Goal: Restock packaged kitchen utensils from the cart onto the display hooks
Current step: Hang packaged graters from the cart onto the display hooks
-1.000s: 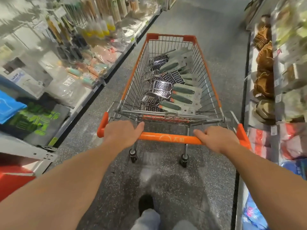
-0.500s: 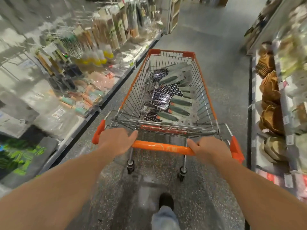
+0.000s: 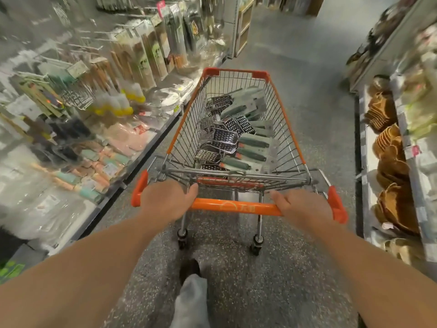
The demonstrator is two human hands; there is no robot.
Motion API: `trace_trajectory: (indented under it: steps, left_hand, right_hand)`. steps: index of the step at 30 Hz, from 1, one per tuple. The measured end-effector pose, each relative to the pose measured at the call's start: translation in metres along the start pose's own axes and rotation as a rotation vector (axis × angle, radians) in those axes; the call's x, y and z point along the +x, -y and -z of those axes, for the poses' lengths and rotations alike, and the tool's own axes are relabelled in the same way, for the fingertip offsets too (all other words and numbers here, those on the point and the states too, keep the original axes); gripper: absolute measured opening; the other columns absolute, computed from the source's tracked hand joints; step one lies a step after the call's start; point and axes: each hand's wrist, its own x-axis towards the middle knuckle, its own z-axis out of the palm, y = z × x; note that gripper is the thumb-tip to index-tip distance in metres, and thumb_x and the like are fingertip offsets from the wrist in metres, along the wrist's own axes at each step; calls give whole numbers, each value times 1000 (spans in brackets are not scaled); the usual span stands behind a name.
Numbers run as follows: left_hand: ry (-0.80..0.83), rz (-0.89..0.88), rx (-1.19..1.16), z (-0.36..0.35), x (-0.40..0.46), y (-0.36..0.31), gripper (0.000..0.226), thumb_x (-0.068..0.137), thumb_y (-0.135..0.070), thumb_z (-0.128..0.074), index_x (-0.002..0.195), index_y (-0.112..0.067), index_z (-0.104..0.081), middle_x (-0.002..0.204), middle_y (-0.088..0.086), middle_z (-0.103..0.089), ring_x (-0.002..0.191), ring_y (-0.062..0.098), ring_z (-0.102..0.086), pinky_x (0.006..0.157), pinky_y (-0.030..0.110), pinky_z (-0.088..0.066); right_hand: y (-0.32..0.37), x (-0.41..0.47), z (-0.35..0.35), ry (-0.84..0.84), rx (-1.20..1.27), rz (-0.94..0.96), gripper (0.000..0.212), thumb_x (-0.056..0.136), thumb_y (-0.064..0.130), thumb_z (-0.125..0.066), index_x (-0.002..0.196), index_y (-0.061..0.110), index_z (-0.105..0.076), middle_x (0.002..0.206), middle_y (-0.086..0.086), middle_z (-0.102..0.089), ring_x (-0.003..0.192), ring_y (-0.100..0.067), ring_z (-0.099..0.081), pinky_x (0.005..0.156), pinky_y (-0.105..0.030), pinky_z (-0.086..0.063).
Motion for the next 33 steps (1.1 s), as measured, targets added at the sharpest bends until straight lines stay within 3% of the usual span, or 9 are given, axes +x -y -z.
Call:
trace_trajectory:
  steps: [6,9,15,18,19,21,25,29,33]
  left_hand:
    - [-34,-14,35,33,92,-6,78,97,-75,-18,76,-21,-70,67,-2,-62,58,14,-58,58,29,-51]
    - [-22,-39,12,40,137,-5,77,97,-73,-17,74,-20,-67,71,-4,-61,61,14,-59,61,29,-52]
    - [-24,-61,-28,61,223,-3,79,98,-75,-16,68,-20,-66,63,-4,-63,56,14,-61,61,29,-57]
    - [-9,-51,-6,72,267,-4,79,97,-76,-14,69,-21,-64,69,-1,-61,60,15,-58,62,31,-52]
    - [-4,-44,3,74,281,-4,80,97,-76,-14,69,-21,-64,68,-1,-61,60,16,-58,62,31,-51]
    - [-5,-30,17,80,306,-8,81,98,-76,-12,67,-21,-64,66,-1,-61,60,17,-59,63,32,-52]
    - [-10,8,-6,89,347,-23,79,97,-76,-7,75,-23,-61,69,-2,-61,67,19,-64,72,37,-59]
    - [35,13,27,97,379,-46,87,92,-76,4,78,-24,-65,69,-4,-64,62,12,-63,59,30,-52]
    - [85,-1,-5,106,395,-72,89,95,-73,3,72,-22,-66,67,-2,-64,61,13,-62,74,34,-57]
  right_hand:
    - [2,88,35,-50,-71,9,44,106,46,-27,83,26,-59,77,4,-63,69,-14,-63,68,-34,-53]
    - [2,132,50,-25,-79,-22,38,104,44,-33,83,25,-58,78,5,-61,70,-14,-61,68,-35,-51]
    - [-5,220,73,46,-186,26,39,91,50,-19,77,30,-50,80,5,-56,70,-16,-59,65,-35,-49]
    - [-6,260,87,42,-172,41,82,72,64,10,90,30,-63,74,5,-54,61,-10,-49,56,-29,-32]
    - [-7,274,91,28,-149,11,90,74,69,12,88,27,-67,71,5,-57,60,-10,-51,57,-30,-35]
    - [-9,298,98,7,-79,-58,90,84,79,3,72,23,-66,65,4,-63,59,-11,-60,64,-32,-46]
    - [-24,345,113,7,-36,-34,85,87,82,-2,65,22,-58,62,3,-64,59,-10,-63,63,-34,-46]
    - [-49,379,131,30,-7,-8,77,94,79,-10,63,23,-53,61,4,-63,59,-9,-63,70,-34,-52]
    - [-73,404,142,48,-1,-8,73,95,77,-16,62,24,-53,60,4,-61,59,-10,-63,71,-34,-55]
